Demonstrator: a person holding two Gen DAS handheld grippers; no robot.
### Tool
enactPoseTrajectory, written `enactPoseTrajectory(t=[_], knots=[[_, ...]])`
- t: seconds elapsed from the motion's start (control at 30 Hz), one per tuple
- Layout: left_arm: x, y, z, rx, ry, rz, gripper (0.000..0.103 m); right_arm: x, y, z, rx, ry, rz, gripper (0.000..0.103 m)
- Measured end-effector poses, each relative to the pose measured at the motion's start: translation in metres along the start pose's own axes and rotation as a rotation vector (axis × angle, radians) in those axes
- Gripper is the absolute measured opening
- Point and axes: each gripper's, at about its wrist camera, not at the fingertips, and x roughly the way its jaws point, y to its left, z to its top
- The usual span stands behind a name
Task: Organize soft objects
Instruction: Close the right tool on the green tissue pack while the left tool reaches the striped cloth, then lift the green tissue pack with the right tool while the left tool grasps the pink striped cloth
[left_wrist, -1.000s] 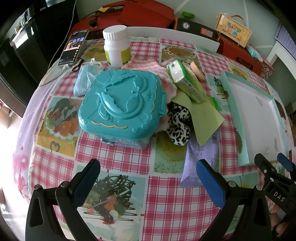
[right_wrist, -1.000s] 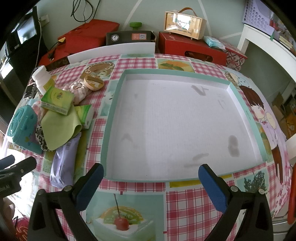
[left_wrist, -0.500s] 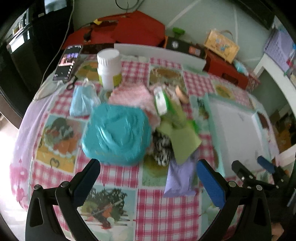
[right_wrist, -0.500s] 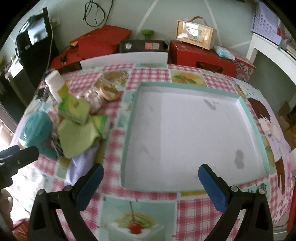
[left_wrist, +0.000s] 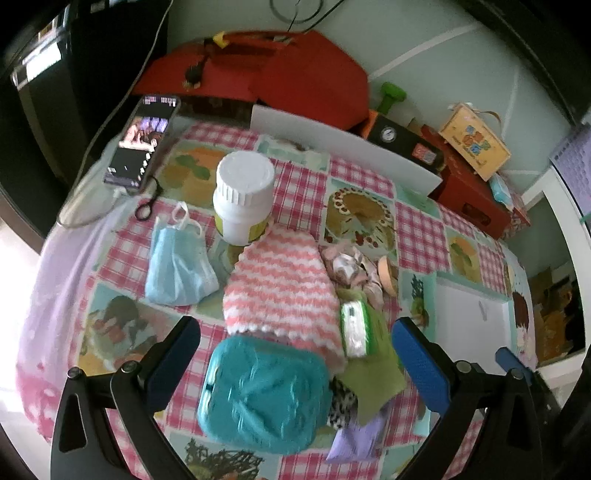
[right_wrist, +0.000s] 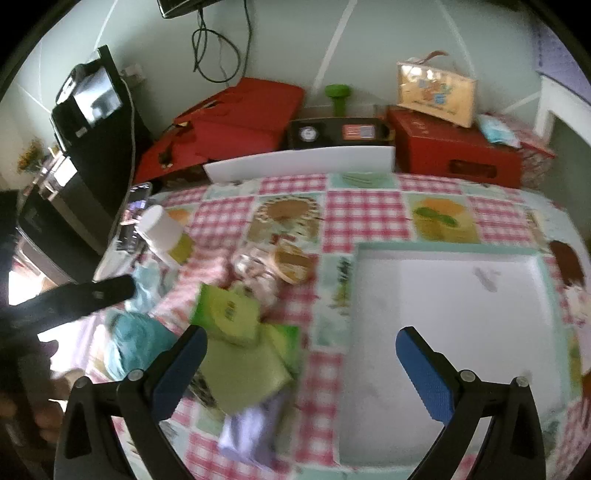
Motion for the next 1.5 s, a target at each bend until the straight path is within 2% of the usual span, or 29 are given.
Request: enactPoseTrajectory(t=[0.33, 0.43, 0.57, 0.77, 0.87, 0.93, 1.13, 1.27, 1.4, 1.5], knots=[[0.030, 0.008, 0.020, -0.081, 0.060, 0.014, 0.103, 0.056, 0.022, 0.012, 0.006, 0.114, 0.117, 0.103], [0.038, 0.012, 0.018, -0.091, 0.075, 0.031, 0.103, 0.065, 0.029, 0.011, -0.008, 0.123, 0.154, 0.103], [0.038, 0.016, 0.016, -0.119, 0.072, 0.008, 0.103, 0.075, 0.035, 0.006, -0.017, 0.136, 0.175, 0.100], [0.040, 0.013, 0.014, -0.102, 0.073, 0.011, 0.103, 0.083, 0.041, 0.002, -0.029, 0.142, 0.225, 0.089], [0.039, 0.013, 0.014, -0.103, 0.068, 0.013, 0.103, 0.088, 0.040, 0.000, -0.016, 0.153, 0.250, 0.076], [0.039, 0.013, 0.015, -0.101, 0.065, 0.020, 0.103, 0.089, 0.039, 0.000, -0.012, 0.158, 0.260, 0.063], [0.038, 0.007, 0.015, -0.074, 0.059, 0.015, 0.103, 0.081, 0.035, 0.001, -0.003, 0.139, 0.297, 0.047], [0.041, 0.003, 0.014, -0.063, 0.066, 0.019, 0.103, 0.082, 0.032, 0.001, 0.006, 0.152, 0.314, 0.050], [0.042, 0.002, 0.013, -0.056, 0.067, 0.024, 0.103, 0.089, 0.031, 0.000, 0.013, 0.162, 0.280, 0.066], [0.042, 0.001, 0.013, -0.055, 0.072, 0.021, 0.103, 0.093, 0.028, -0.002, 0.031, 0.171, 0.284, 0.068]])
